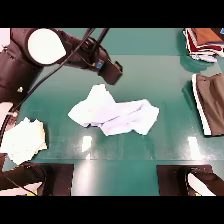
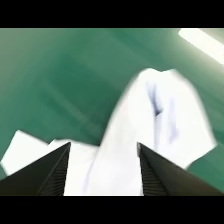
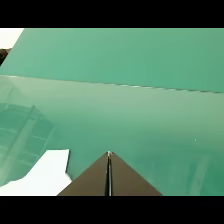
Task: Fold the shirts.
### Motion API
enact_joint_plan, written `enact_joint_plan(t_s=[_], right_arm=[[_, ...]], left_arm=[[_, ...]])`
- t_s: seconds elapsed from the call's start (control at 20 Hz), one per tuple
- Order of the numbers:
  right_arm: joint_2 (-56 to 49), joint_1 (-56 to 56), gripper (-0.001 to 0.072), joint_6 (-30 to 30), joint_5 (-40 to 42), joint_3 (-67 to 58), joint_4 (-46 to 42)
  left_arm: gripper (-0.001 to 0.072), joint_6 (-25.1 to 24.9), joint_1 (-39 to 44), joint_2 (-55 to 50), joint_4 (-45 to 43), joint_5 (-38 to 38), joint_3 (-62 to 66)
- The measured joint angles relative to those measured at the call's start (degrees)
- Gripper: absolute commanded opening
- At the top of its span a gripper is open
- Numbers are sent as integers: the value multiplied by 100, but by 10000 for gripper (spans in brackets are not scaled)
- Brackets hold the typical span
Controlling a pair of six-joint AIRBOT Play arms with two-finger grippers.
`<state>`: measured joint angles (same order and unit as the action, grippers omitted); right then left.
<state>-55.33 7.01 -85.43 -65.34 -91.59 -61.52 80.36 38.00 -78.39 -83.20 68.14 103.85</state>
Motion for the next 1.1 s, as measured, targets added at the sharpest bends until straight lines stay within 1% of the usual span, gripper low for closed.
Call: enact_joint_plan(t_s=[0.15, 0.3, 0.35, 0.45, 0.55, 0.7, 0.9, 1.05, 1.1], right_arm=[[0, 0, 23, 0, -13, 0, -2], [-2, 0, 23, 0, -20, 0, -2], [-2, 0, 23, 0, -17, 0, -2], [-2, 0, 22, 0, -20, 0, -2], [-2, 0, 22, 0, -20, 0, -2], [-4, 0, 22, 0, -20, 0, 0], [-4, 0, 22, 0, -83, 0, 0], [-4, 0, 22, 0, -160, 0, 0], [-4, 0, 23, 0, -197, 0, 0]], left_arm=[[497, 144, -881, -72, -83, 323, -186], [497, 227, -1869, -105, 354, 461, -911], [497, 205, -2107, -111, 509, 428, -1257], [497, -31, -2452, -142, 761, 208, -2052], [497, -372, -2638, -234, 914, -125, -2776], [496, -682, -2763, -498, 1110, -577, -3388], [496, -1130, -2822, -841, 1545, -970, -3668], [495, -1311, -2835, -944, 1735, -1185, -3733], [461, -1355, -2839, -964, 1779, -1222, -3744]])
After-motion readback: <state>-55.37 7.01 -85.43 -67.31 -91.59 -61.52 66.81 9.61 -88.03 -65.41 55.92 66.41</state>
